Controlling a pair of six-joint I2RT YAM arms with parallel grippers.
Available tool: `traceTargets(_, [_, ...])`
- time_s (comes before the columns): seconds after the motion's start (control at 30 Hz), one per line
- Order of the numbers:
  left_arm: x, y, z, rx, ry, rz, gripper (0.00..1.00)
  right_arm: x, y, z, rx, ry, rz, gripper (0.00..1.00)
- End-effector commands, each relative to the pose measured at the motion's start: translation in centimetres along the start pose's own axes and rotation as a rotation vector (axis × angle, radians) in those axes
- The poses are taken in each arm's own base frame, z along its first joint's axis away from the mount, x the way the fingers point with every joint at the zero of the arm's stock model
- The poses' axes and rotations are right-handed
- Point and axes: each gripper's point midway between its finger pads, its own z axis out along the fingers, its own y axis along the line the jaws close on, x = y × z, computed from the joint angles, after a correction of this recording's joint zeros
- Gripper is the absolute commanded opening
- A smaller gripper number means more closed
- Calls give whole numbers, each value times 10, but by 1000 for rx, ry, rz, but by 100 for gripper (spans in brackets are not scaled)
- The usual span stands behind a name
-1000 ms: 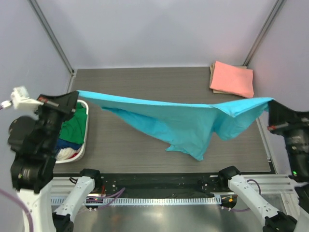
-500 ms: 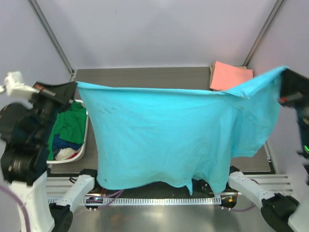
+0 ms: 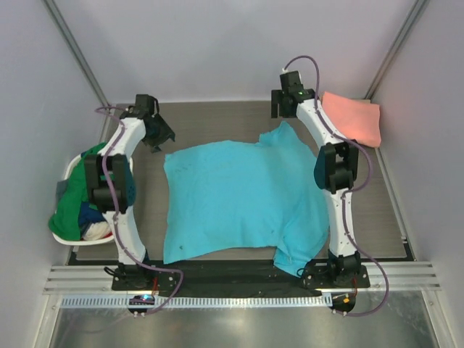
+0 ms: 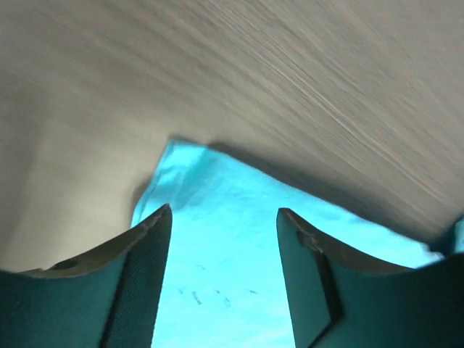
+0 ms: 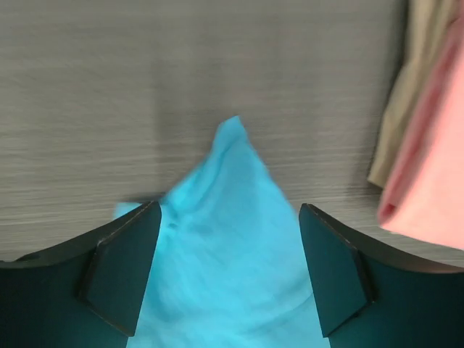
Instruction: Fold and stack the t-shirts
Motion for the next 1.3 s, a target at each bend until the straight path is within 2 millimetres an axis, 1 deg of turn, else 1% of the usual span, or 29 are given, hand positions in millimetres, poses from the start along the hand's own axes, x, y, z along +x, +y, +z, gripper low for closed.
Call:
traceTargets(0.0, [-28,-42,-12,133,-11,32,64,-69,-6,-66,-74,-133,63,85])
traceTargets(0.03, [-28,-44,-12,135,-18,43,67,-66,-5,-68,-82,-128,80,85])
traceTargets(0.07, [-26,-49,-20,139,-38,58,68,-50,-8,-77,-81,-98,84,85])
traceTargets(0.1, [-20,-44,-18,123,-37,64,69,-49,-7,-78,-96,-122,103,85])
traceTargets(0.13, [-19,-46,-22,135,-47,65,69,-44,-5,-87,-114,-132,125,85])
traceTargets(0.17, [-13,-45,-24,130,-47,67,69,-14,-8,-93,-124,-89,128,85])
traceTargets(0.2, [-3,-36,-28,118,-41,67,69,-14,-6,-98,-149,-121,149,86])
traceTargets(0.23, [0,-33,-28,118,-52,63,69,-2,-5,-99,-155,-105,156,86])
traceTargets(0.27, [7,-31,-29,122,-49,55,69,24,-6,-98,-156,-59,168,85])
traceTargets(0.3, [23,-19,-28,113,-28,52,69,31,-5,-98,-169,-51,177,85])
traceTargets(0.33, [28,-16,-26,116,-27,45,69,42,-1,-96,-191,-27,182,85])
traceTargets(0.37, [36,-13,-24,113,-17,39,69,62,1,-91,-196,17,181,85])
traceTargets(0.4, [50,-1,-20,93,6,37,69,68,4,-89,-211,28,186,85])
traceTargets(0.47, [66,11,-9,80,28,28,69,85,5,-80,-210,66,189,85])
traceTargets(0.5, [69,13,-6,78,32,29,69,94,7,-72,-204,91,190,84])
traceTargets(0.6, [77,18,9,59,65,30,69,105,9,-61,-196,134,197,85])
traceTargets(0.63, [80,20,16,50,79,30,69,114,11,-53,-191,164,200,84])
traceTargets(0.83, [80,18,40,27,104,34,68,135,10,-27,-147,238,200,84])
traceTargets(0.9, [81,19,51,14,119,30,68,142,11,-13,-129,263,195,83])
traceTargets(0.93, [82,19,56,9,125,27,68,137,12,-9,-129,258,191,83])
traceTargets(0.97, [83,21,65,-2,136,22,68,150,12,2,-115,293,184,83])
traceTargets(1.03, [82,21,74,-9,143,13,68,153,12,14,-98,307,178,83])
traceTargets(1.07, [82,25,84,-20,155,3,68,159,14,27,-91,328,169,83])
traceTargets(1.1, [80,25,88,-25,156,1,68,160,15,33,-87,334,169,83])
traceTargets(1.13, [80,26,93,-28,163,-7,67,148,17,40,-91,313,174,83])
traceTargets(1.17, [70,23,96,-17,152,-21,67,150,16,46,-82,329,177,83])
traceTargets(1.2, [71,28,105,-31,168,-28,66,165,16,62,-72,365,175,83])
traceTargets(1.23, [67,28,107,-32,167,-35,66,164,17,69,-70,367,174,83])
traceTargets(1.27, [52,26,109,-26,146,-51,66,142,19,74,-77,331,186,83])
